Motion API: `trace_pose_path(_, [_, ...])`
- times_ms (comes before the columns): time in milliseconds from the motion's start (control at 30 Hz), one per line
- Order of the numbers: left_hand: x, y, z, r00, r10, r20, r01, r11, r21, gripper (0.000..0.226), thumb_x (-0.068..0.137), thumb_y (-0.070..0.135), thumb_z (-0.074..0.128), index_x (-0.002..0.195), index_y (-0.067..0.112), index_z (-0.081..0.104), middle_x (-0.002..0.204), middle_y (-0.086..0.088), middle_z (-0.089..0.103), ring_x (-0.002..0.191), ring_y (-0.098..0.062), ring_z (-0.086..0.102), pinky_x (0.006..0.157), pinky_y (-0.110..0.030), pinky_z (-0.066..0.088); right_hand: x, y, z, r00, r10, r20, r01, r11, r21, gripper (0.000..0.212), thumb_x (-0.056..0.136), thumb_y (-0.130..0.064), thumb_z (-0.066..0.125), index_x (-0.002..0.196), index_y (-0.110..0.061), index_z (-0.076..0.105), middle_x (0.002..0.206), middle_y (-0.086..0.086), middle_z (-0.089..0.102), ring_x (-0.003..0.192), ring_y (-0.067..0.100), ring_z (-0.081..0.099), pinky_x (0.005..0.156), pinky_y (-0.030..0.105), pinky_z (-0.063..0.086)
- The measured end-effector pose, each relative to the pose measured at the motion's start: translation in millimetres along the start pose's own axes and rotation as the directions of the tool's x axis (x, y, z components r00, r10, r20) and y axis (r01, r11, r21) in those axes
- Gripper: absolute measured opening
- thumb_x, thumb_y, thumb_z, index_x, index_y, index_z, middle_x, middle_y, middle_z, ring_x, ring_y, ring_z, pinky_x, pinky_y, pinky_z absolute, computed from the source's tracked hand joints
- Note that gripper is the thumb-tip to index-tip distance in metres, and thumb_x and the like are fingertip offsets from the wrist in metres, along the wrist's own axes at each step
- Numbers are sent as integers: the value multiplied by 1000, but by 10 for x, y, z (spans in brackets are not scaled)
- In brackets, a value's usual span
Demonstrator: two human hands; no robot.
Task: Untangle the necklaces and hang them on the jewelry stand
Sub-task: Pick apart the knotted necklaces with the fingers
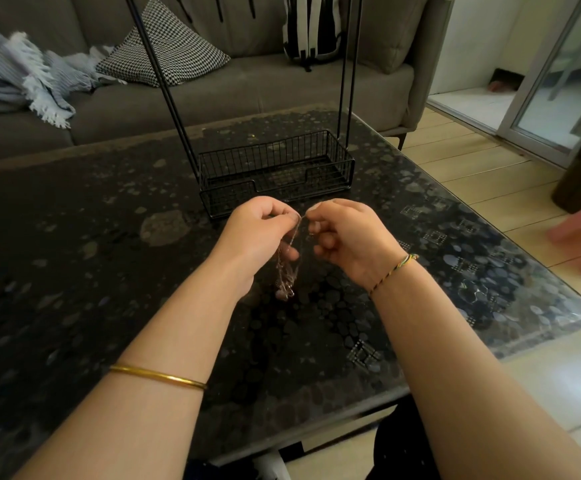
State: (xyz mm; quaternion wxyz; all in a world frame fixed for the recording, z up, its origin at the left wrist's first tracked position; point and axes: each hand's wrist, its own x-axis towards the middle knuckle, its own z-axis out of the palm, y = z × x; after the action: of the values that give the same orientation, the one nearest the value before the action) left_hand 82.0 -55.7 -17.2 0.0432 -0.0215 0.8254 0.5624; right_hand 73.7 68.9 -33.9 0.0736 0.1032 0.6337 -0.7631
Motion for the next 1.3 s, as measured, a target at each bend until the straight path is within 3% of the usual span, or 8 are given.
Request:
trace_pose_path(300, [26, -17, -4, 1000, -10, -18, 10, 1000, 12, 11, 96, 17, 55, 91, 18, 65, 73, 2, 64, 42, 0, 54, 58, -22, 43, -25, -1, 15, 998, -47, 40, 48, 998, -27, 13, 94, -10, 49, 83, -16, 53, 70, 0, 60, 72, 15, 57, 71, 31, 47])
trace_pose_path(433, [29, -23, 1, 1000, -5, -29, 6, 1000, 6, 10, 96, 18, 56, 91, 19, 65, 74, 3, 64, 42, -1, 52, 61, -23, 43, -19, -1, 21, 997, -55, 54, 52, 997, 50, 15, 95, -6, 46, 82, -13, 51, 64, 1, 50, 67, 18, 57, 79, 38, 52])
trace_pose_path(533, [28, -25, -3, 999, -5, -40, 5, 1000, -9, 10, 96, 17, 55, 91, 19, 64, 77, 3, 66, 42, -1, 52, 65, -25, 44, -31, -10, 20, 998, -38, 52, 35, 998, 51, 14, 95, -5, 47, 83, -11, 52, 63, 2, 46, 52, 12, 50, 61, 31, 55])
trace_pose_path(667, [23, -12, -18, 998, -3, -58, 1, 1000, -30, 11, 97, 16, 53, 95, 18, 63, 81, 3, 68, 41, 1, 52, 62, -24, 44, -53, -25, 27, 999, -15, 43, 15, 1000, -6, 14, 92, -5, 51, 80, -9, 54, 64, 2, 49, 42, 8, 39, 45, 22, 43])
trace_pose_path(867, [25, -14, -26, 997, 20, -69, -22, 999, -23, 12, 98, 16, 51, 96, 18, 62, 80, 5, 67, 41, -1, 51, 51, -17, 42, -83, -37, 29, 996, 31, 81, -26, 998, -53, 12, 93, -7, 47, 90, -5, 58, 75, 7, 67, 37, 8, 34, 41, 22, 39])
trace_pose_path(967, [31, -22, -29, 996, 48, -77, -49, 999, -16, 12, 98, 15, 51, 95, 18, 62, 82, 2, 66, 41, 0, 51, 47, -14, 43, -87, -24, 23, 994, 23, 104, -12, 994, -104, 15, 95, -7, 46, 92, -4, 60, 70, 9, 66, 34, 6, 36, 40, 21, 39])
trace_pose_path(1100, [35, -36, -35, 992, 69, -102, -68, 998, 12, 12, 98, 16, 52, 95, 19, 63, 87, 2, 64, 41, 2, 52, 52, -16, 44, -77, -24, 16, 994, 32, 102, -19, 992, -126, 11, 91, -11, 57, 89, -5, 66, 62, 4, 59, 38, 7, 39, 41, 20, 42])
trace_pose_path(1300, [35, -42, -49, 986, 109, -125, -104, 993, 52, 15, 97, 12, 52, 97, 18, 65, 88, 2, 65, 43, 3, 55, 46, -2, 40, -71, -10, 23, 996, 7, 89, 8, 987, -160, 8, 88, -12, 62, 83, -8, 67, 63, 1, 52, 40, 6, 42, 43, 22, 45])
